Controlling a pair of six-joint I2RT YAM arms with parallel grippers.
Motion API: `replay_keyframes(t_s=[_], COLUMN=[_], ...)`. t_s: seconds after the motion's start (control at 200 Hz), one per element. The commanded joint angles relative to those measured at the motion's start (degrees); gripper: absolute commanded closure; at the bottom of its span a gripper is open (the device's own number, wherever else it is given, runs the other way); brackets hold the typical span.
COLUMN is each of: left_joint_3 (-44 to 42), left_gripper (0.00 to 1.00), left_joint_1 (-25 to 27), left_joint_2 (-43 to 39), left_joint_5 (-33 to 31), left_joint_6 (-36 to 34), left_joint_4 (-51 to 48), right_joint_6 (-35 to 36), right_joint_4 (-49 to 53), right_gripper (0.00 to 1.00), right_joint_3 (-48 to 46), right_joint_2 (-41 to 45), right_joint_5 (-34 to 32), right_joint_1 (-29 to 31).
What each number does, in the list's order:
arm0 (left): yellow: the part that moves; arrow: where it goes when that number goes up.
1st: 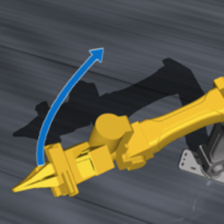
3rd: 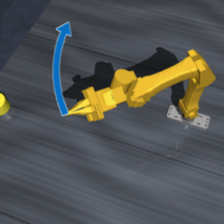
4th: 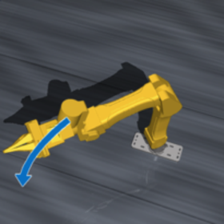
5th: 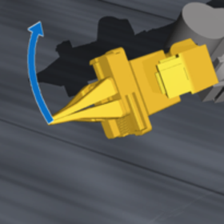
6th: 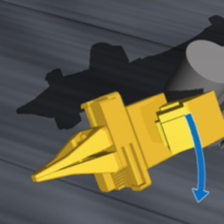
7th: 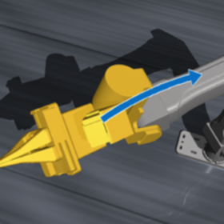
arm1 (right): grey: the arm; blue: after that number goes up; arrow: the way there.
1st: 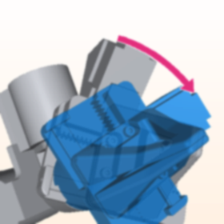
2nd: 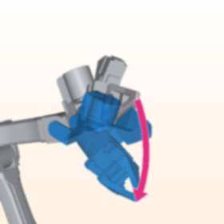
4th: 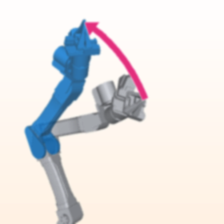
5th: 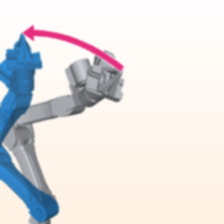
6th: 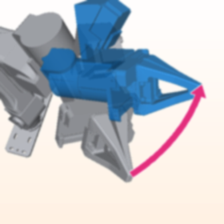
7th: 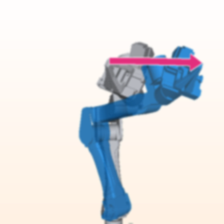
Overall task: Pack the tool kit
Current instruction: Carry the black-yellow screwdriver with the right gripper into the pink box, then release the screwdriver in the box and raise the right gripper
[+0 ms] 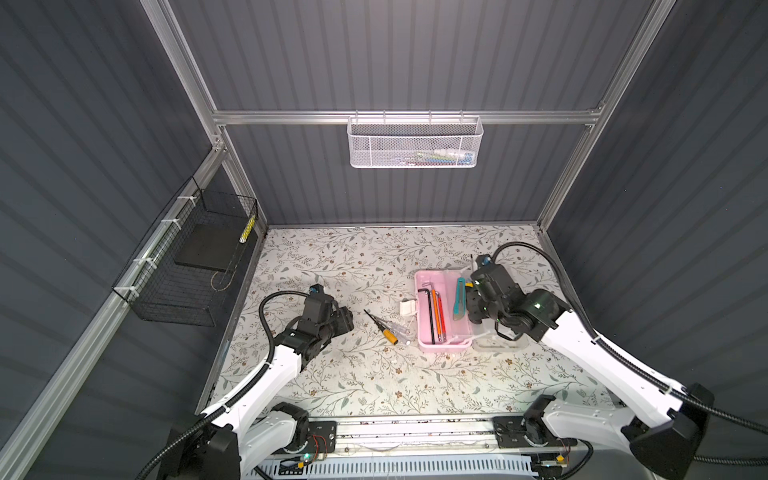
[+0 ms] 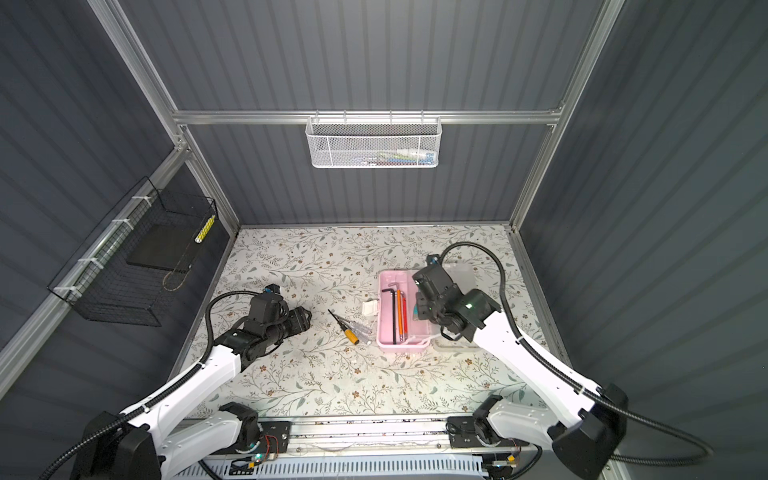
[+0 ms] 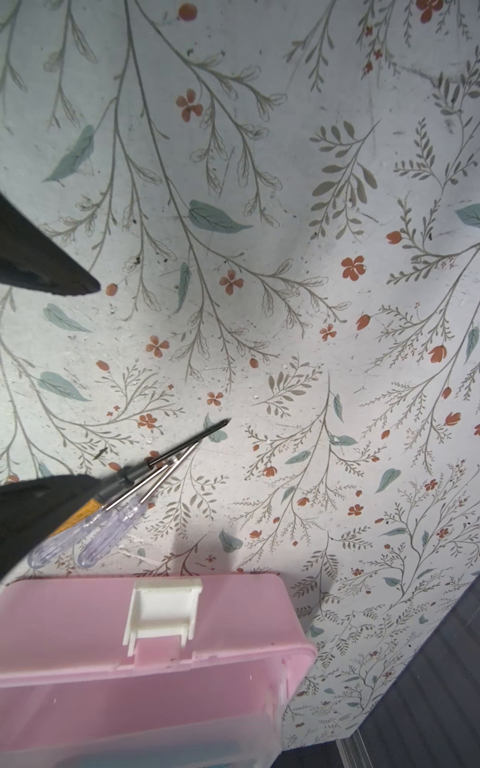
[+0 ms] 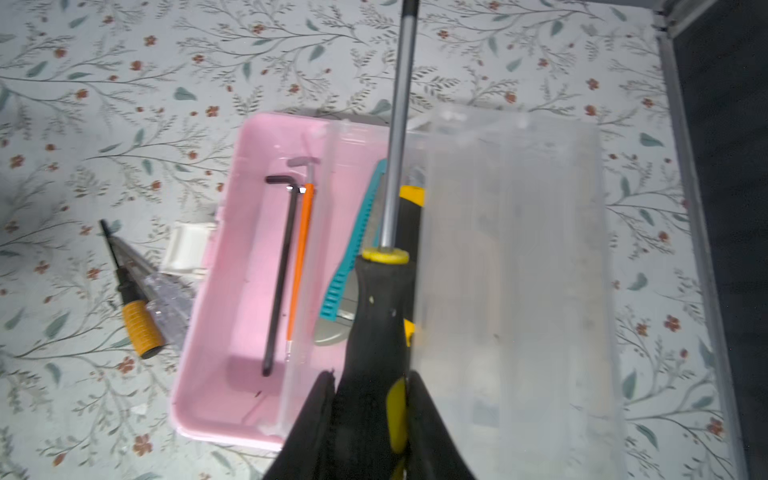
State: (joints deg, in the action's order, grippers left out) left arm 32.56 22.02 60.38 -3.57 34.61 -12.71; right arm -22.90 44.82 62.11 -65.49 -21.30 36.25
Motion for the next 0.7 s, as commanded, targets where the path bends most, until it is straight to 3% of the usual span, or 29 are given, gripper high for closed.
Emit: replay_keyframes(t_s=[0.0, 0.185, 0.695], left_joint_3=[1.4, 1.5, 0.6], left_gripper=[0.31, 0.31, 0.31], left_joint_1=[-0.4, -0.4, -0.4], left_joint_2=[0.4, 1.0, 1.8], left_joint_5=[1.3, 1.5, 1.9], left_joint_6=[-1.4, -1.7, -1.2], left_joint_4=[1.2, 1.5, 2.9], right_joint_6=[3.7, 3.9, 1.1], right_joint_4=[1.2, -1.2, -3.8], right_gripper=[1.00, 1.00, 0.99], right_joint_3=[-2.8, -6.3, -8.0], right_joint_2=[1.0, -0.7, -6.4], right_joint_5=[-0.6, -1.0, -0.8], right_joint_1=[-3.6, -7.0, -8.2])
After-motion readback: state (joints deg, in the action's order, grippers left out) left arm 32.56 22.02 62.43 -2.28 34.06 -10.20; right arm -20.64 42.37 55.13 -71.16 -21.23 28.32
